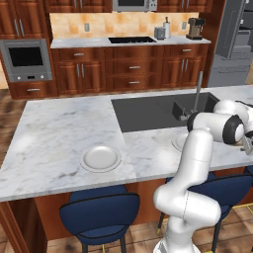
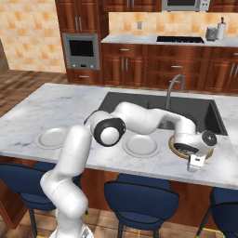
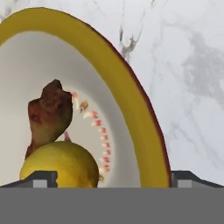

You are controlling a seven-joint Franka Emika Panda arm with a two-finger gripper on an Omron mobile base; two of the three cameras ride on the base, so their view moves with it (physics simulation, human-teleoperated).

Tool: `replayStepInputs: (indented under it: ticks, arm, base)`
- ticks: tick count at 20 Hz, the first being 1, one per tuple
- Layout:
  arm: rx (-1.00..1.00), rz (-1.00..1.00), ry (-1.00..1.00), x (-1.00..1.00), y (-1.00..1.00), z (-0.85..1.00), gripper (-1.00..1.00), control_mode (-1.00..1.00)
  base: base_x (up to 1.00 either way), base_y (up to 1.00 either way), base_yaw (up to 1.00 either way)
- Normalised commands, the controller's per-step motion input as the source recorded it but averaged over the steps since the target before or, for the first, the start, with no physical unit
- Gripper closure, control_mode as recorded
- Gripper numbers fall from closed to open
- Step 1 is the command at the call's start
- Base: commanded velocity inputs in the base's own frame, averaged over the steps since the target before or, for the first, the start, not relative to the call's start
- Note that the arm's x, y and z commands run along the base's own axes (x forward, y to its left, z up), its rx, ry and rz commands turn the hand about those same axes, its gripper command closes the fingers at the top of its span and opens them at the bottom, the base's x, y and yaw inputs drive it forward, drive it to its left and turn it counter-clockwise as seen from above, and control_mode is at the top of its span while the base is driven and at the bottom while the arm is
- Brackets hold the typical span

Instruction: Pick the chicken drumstick and lemon from their plates and place them in the bowl. Then put the bowl in the fridge.

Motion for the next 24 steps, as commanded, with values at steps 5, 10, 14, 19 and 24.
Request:
replayStepInputs:
  ticks: [5, 10, 14, 19, 24]
  arm:
    - [0.00, -0.10, 0.00, 0.08, -0.05, -0.11, -1.00, -1.00]
    - [0.00, -0.08, 0.00, 0.15, 0.00, -0.11, 1.00, -1.00]
    - [0.00, -0.07, 0.02, 0.04, 0.00, -0.10, 1.00, -1.00]
    - [0.01, -0.05, 0.04, -0.05, 0.01, -0.05, 1.00, -1.00]
    - [0.00, 0.00, 0.00, -0.12, 0.14, -0.01, 1.00, -1.00]
  base:
    - [0.00, 0.00, 0.00]
    - [0.00, 0.00, 0.00]
    - [0.00, 0.00, 0.00]
    - [0.00, 0.00, 0.00]
    - [0.00, 0.00, 0.00]
